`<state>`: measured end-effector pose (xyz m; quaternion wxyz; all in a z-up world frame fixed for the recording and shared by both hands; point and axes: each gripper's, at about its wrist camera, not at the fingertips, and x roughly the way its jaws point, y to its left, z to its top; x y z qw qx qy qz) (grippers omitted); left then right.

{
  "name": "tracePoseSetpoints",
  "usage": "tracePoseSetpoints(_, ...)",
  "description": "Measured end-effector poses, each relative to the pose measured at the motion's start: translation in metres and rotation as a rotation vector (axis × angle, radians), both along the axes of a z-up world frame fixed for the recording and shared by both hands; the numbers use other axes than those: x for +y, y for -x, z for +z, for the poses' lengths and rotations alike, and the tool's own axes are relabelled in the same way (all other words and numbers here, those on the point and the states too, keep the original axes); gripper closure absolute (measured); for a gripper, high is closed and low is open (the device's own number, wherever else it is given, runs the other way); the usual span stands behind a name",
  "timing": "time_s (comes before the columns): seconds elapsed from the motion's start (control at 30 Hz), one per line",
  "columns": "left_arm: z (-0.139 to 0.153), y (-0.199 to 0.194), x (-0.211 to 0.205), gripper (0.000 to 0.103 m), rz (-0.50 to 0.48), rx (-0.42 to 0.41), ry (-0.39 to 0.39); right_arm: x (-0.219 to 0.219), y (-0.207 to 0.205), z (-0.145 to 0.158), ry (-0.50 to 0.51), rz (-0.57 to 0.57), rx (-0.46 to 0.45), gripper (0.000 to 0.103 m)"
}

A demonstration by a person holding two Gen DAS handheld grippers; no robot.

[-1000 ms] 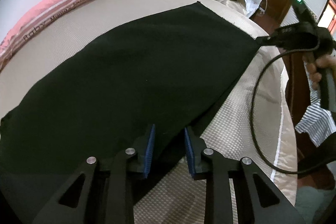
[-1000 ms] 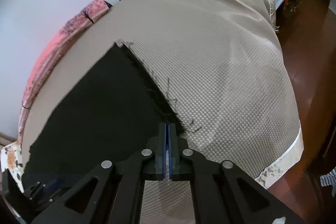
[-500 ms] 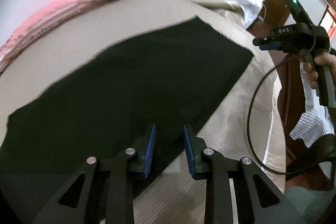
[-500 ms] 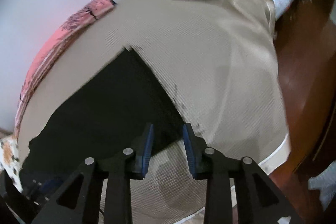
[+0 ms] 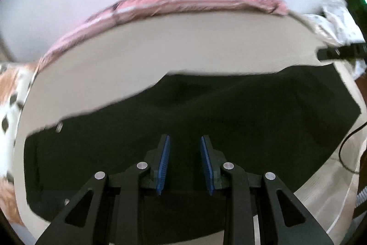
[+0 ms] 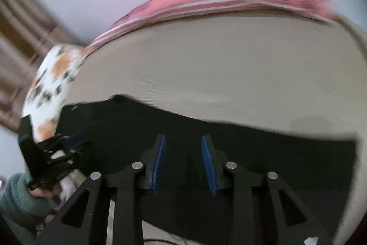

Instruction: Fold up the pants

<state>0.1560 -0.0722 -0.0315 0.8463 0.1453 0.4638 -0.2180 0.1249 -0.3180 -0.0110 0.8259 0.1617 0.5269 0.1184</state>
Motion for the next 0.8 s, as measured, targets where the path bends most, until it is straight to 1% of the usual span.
tracePoseSetpoints(0.03,-0.003,0.001,0.006,0.074,0.009,0.008,-0.009,0.015,-0.012,-0.004,-0.029,0.036,0.008,0.072)
tracePoseSetpoints(0.07,-0.009,0.002,0.016,0.074,0.02,0.013,-0.018,0.035,-0.03,-0.009,-0.059,0.098,0.018,0.072)
tracePoseSetpoints(0.13,-0.016,0.004,0.026,0.074,0.032,0.023,-0.029,0.069,-0.054,-0.015,-0.064,0.194,0.025,0.072)
tracePoseSetpoints(0.17,-0.022,0.005,0.032,0.074,0.04,0.042,-0.027,0.09,-0.068,-0.02,-0.067,0.255,0.037,0.072)
tracePoseSetpoints(0.23,-0.033,0.006,0.04,0.074,0.052,0.075,-0.023,0.116,-0.086,-0.029,-0.073,0.335,0.064,0.072)
tracePoseSetpoints(0.3,-0.038,0.007,0.046,0.074,0.056,0.084,-0.011,0.145,-0.104,-0.037,-0.049,0.385,0.073,0.072)
tracePoseSetpoints(0.37,-0.04,0.007,0.047,0.074,0.046,0.07,-0.003,0.163,-0.115,-0.043,-0.039,0.431,0.088,0.072)
tracePoseSetpoints(0.47,-0.041,0.008,0.047,0.073,0.035,0.072,0.002,0.179,-0.129,-0.057,-0.03,0.468,0.132,0.072)
tracePoseSetpoints(0.5,-0.042,0.009,0.05,0.073,0.037,0.079,0.016,0.181,-0.134,-0.063,-0.022,0.477,0.15,0.072)
tracePoseSetpoints(0.57,-0.043,0.008,0.056,0.073,0.045,0.099,0.053,0.186,-0.137,-0.07,-0.008,0.493,0.156,0.072)
tracePoseSetpoints(0.63,-0.044,0.008,0.059,0.073,0.044,0.115,0.082,0.189,-0.14,-0.077,-0.036,0.511,0.185,0.072)
tracePoseSetpoints(0.7,-0.044,0.009,0.063,0.073,0.04,0.129,0.104,0.192,-0.138,-0.078,-0.06,0.528,0.183,0.089)
tracePoseSetpoints(0.77,-0.044,0.011,0.067,0.073,0.038,0.136,0.127,0.195,-0.137,-0.065,-0.054,0.53,0.111,0.093)
tracePoseSetpoints(0.8,-0.045,0.011,0.069,0.073,0.039,0.137,0.134,0.194,-0.138,-0.059,-0.06,0.526,0.086,0.094)
